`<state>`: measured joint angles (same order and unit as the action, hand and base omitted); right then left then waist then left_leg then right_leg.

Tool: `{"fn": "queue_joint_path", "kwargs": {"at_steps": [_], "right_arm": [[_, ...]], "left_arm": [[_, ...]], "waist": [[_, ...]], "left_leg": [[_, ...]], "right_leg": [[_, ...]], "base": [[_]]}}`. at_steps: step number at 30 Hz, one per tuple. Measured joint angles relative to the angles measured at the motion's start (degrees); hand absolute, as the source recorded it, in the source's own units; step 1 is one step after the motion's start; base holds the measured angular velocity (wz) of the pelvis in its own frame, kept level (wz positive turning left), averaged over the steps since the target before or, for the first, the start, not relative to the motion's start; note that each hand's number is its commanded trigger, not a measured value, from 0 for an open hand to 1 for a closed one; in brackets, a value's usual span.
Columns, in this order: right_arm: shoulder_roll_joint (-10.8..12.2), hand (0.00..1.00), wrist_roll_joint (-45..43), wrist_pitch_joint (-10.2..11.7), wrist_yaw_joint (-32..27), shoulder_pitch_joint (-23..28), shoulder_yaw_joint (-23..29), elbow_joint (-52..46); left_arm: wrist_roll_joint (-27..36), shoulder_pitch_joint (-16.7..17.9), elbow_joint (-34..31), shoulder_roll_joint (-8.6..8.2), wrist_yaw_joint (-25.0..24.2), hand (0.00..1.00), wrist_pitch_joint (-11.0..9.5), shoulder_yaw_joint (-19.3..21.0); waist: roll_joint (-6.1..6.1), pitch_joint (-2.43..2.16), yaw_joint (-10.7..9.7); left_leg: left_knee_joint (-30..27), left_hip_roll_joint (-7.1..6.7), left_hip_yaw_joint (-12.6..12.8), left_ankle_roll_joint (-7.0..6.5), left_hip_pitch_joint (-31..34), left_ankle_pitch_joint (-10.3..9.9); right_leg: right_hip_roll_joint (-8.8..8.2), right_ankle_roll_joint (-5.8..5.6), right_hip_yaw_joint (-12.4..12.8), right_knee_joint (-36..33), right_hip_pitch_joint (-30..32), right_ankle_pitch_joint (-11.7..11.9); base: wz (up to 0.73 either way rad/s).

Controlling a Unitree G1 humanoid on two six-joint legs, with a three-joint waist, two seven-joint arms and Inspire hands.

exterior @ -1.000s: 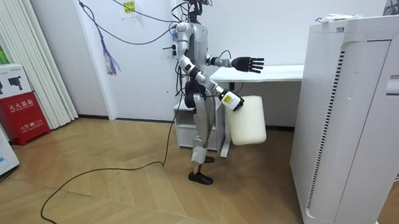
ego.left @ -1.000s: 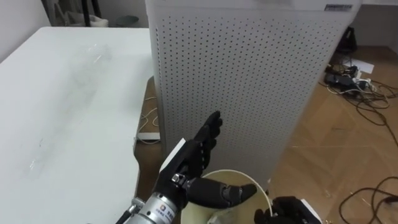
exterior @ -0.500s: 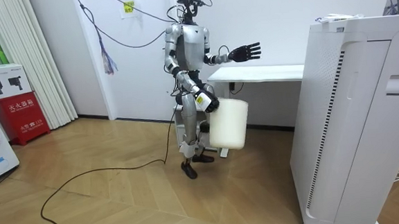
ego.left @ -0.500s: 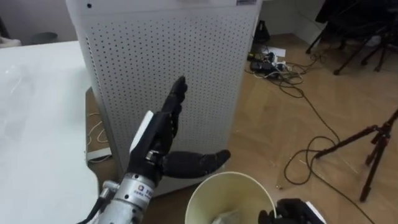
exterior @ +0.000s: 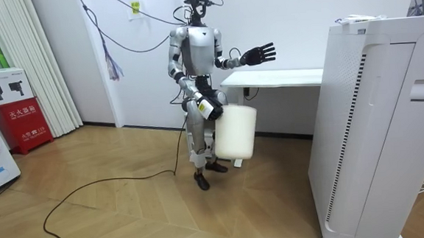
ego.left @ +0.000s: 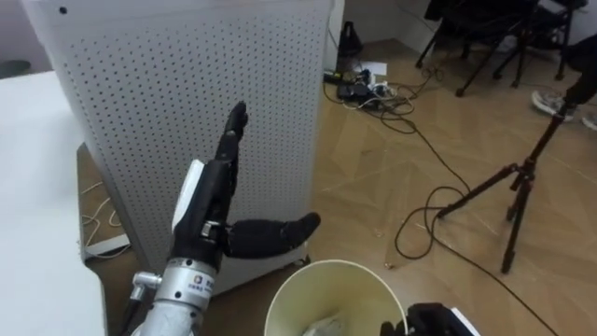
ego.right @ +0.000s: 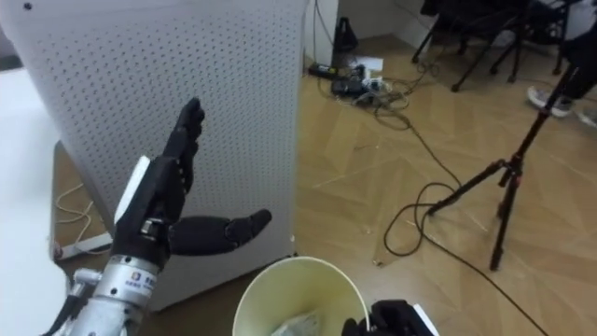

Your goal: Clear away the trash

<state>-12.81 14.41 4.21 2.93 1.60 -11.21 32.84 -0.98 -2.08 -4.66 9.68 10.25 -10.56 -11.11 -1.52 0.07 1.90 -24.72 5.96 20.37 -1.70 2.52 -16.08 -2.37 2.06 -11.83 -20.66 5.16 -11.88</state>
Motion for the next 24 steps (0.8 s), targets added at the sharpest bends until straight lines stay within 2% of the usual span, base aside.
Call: {"fn": "queue_joint_path", "kwargs": {"at_steps": [1, 2, 3, 4, 5, 6, 7, 8, 9, 10, 11, 12, 14, 16, 18, 19, 20, 21, 22, 23, 24], "right_arm": [[0.0, 1.0, 0.0, 0.0, 0.23, 0.03, 0.03, 0.0], [-0.09, 1.0, -0.02, 0.0, 0.49, 0.08, 0.05, 0.01], [-0.38, 1.0, 0.09, 0.0, 0.83, 0.22, 0.09, 0.29], [-0.54, 1.0, 0.12, 0.0, 0.89, 0.26, 0.09, 0.49], [-0.86, 1.0, 0.15, 0.0, 0.91, 0.37, 0.22, 0.88], [-1.07, 1.0, 0.16, -0.01, 0.89, 1.11, 0.72, 0.88], [-0.98, 1.0, 0.14, -0.01, 0.92, 1.62, 0.84, 0.88], [-0.73, 1.0, -0.24, -0.01, 1.14, 2.58, 0.81, 0.9], [-0.52, 1.0, -0.26, 0.0, 1.49, 3.43, 0.78, 0.9], [-0.54, 1.0, -0.26, 0.0, 1.72, 3.67, 0.76, 0.9], [-0.49, 1.0, -0.2, 0.01, 1.97, 4.08, 0.76, 0.88], [-0.37, 1.0, -0.21, 0.01, 2.2, 4.19, 0.7, 0.81], [-0.33, 1.0, -0.23, 0.01, 2.15, 4.17, 0.56, 0.13], [-0.52, 1.0, -0.3, 0.04, 2.0, 4.12, -0.26, 0.12], [-0.52, 1.0, -0.27, 0.04, 1.8, 4.13, -1.23, 0.22], [-0.52, 1.0, -0.11, 0.04, 1.78, 4.13, -1.23, 0.22], [-0.51, 1.0, 0.09, 0.04, 1.62, 4.09, -1.18, 0.18], [-0.7, 1.0, 0.12, 0.03, 1.36, 3.88, -1.17, 0.18], [-0.83, 1.0, 0.11, 0.03, 1.22, 3.84, -1.15, 0.18], [-0.73, 1.0, 0.11, 0.03, 0.87, 3.91, -1.18, 0.22], [-0.64, 1.0, 0.12, 0.03, 0.8, 3.92, -1.18, 0.33]], "left_arm": [[0.02, 0.0, -0.02, 0.02, 0.36, 0.0, -0.05, 0.51], [0.05, -0.02, -0.01, 0.01, 0.85, 0.0, -0.25, 1.45], [0.11, 0.36, -0.01, -0.11, 1.09, 0.0, -0.77, 1.93], [0.12, 0.53, -0.01, -0.11, 1.25, 0.0, -1.13, 1.92], [0.17, 0.69, 0.0, -0.23, 1.47, 0.0, -1.93, 1.92], [0.27, 1.16, -0.05, -0.22, 1.81, 0.0, -3.26, 1.93], [0.24, 1.71, -0.16, -0.2, 2.07, 0.0, -4.08, 2.01], [0.12, 3.03, -0.38, -0.2, 2.81, 0.0, -5.69, 2.18], [-0.07, 3.49, -0.63, -0.03, 3.14, 0.0, -6.27, 2.2], [-0.33, 3.57, -0.74, 0.07, 3.26, 0.0, -6.33, 2.23], [-0.99, 3.89, -0.77, 0.09, 3.33, 0.0, -6.38, 2.27], [-1.33, 4.49, -0.95, 0.13, 3.35, 0.0, -6.42, 2.31], [-1.81, 4.55, -1.04, 0.3, 3.31, 0.0, -6.43, 2.55], [-1.86, 4.55, -1.07, 0.43, 3.45, 0.0, -6.44, 3.34], [-2.2, 4.55, -1.13, 0.47, 4.07, 0.0, -6.78, 3.67], [-2.32, 4.55, -1.19, 0.47, 4.09, 0.0, -6.94, 3.69], [-2.47, 4.54, -1.55, 0.5, 4.09, 0.0, -7.15, 3.86], [-2.51, 4.46, -1.76, 0.44, 4.34, 0.0, -7.51, 4.18], [-2.58, 4.37, -1.76, 0.46, 4.51, 0.0, -7.65, 4.25], [-3.52, 4.1, -1.77, 0.57, 4.75, 0.0, -7.97, 4.65], [-3.73, 3.7, -1.77, 0.54, 5.33, 0.0, -8.45, 4.76]], "waist": [[0.14, -0.04, -0.01], [0.42, -0.03, -0.1], [0.55, 0.09, 0.07], [0.6, 0.07, 0.12], [0.55, 0.22, 0.38], [0.44, 0.32, 1.49], [0.68, 0.16, 1.94], [1.18, -0.21, 2.73], [0.68, -0.31, 2.86], [0.37, -0.21, 2.96], [-0.2, -0.02, 2.98], [-0.83, 0.03, 3.05], [-1.21, 0.19, 3.44], [-1.13, 0.22, 3.55], [-1.09, 0.25, 3.65], [-1.1, 0.25, 3.77], [-1.55, 0.22, 3.85], [-1.99, 0.28, 4.31], [-2.04, 0.36, 4.49], [-2.23, 0.51, 4.88], [-2.19, 0.72, 4.84]], "left_leg": [[-1.46, -0.06, -0.8, 0.1, 0.66, 0.09], [-6.43, 0.45, -2.64, 0.28, 3.45, 0.55], [-9.53, -0.53, -6.6, 0.57, 6.83, 0.68], [-8.02, -1.59, -8.12, 0.42, 8.12, 0.61], [-2.51, -3.04, -9.94, 1.18, 10.96, 1.8], [3.52, -3.71, -10.27, 1.38, 12.69, 6.16], [5.22, -3.75, -10.38, 1.37, 12.91, 8.48], [6.05, -3.86, -10.72, 1.1, 12.35, 11.22], [6.18, -4.08, -9.97, 0.57, 11.47, 12.55], [6.2, -4.09, -9.38, 0.24, 11.24, 13.05], [6.3, -4.47, -9.12, -0.87, 10.83, 13.58], [6.43, -4.92, -9.09, -1.22, 10.6, 13.39], [5.5, -5.01, -9.07, -1.67, 10.9, 13.02], [3.37, -4.69, -9.16, -1.44, 11.06, 11.07], [-0.28, -4.87, -9.52, -1.21, 10.83, 7.69], [-1.1, -4.99, -9.54, -1.18, 10.76, 6.77], [-1.91, -5.75, -9.54, -1.24, 10.58, 4.77], [-2.65, -6.78, -9.22, -1.91, 10.19, 3.38], [-2.98, -7.03, -8.83, -2.18, 9.95, 3.06], [-3.82, -7.77, -8.58, -2.37, 9.36, 2.4], [-4.57, -8.01, -8.8, -2.74, 8.52, 1.22]], "right_leg": [[0.28, 0.17, 0.67, -0.01, -0.04, -0.15], [0.58, 0.36, 1.75, -0.06, -0.34, -0.19], [0.36, 0.57, 2.83, -0.2, -0.54, -0.26], [0.22, 0.97, 3.51, -0.2, -0.53, -0.52], [-0.13, 0.7, 4.3, -0.41, -0.35, -0.92], [-0.39, 0.15, 4.82, -1.39, -0.02, -1.87], [-0.72, -0.28, 4.75, -2.26, 0.12, -2.66], [-1.23, -1.39, 3.96, -3.69, 0.06, -4.09], [-1.57, -1.91, 3.6, -4.84, -0.34, -5.24], [-1.85, -2.15, 3.54, -5.19, -0.46, -5.63], [-2.35, -2.58, 3.18, -5.22, -0.86, -6.09], [-2.75, -2.33, 3.24, -5.1, -0.95, -6.19], [-3.1, -2.21, 3.53, -4.7, -0.99, -6.23], [-2.95, -2.08, 3.79, -4.04, -2.13, -6.71], [-3.15, -2.32, 3.76, -4.55, -3.98, -8.33], [-3.47, -2.5, 3.72, -5.26, -4.17, -9.01], [-4.62, -3.15, 3.79, -8.41, -3.89, -10.67], [-6.24, -4.17, 3.76, -14.13, -1.89, -11.65], [-6.97, -4.42, 3.58, -17.98, -0.51, -11.5], [-8.66, -5.31, 3.35, -24.38, 1.71, -10.47], [-9.34, -5.55, 3.34, -28.09, 2.42, -8.98]], "base": [[-0.29], [-0.21], [-0.19], [-0.14], [-0.26], [-0.39], [-0.52], [-0.35], [-0.19], [0.06], [0.11], [0.09], [-0.02], [-0.05], [0.0], [0.0], [0.0], [-0.05], [0.0], [0.13], [0.2]]}}
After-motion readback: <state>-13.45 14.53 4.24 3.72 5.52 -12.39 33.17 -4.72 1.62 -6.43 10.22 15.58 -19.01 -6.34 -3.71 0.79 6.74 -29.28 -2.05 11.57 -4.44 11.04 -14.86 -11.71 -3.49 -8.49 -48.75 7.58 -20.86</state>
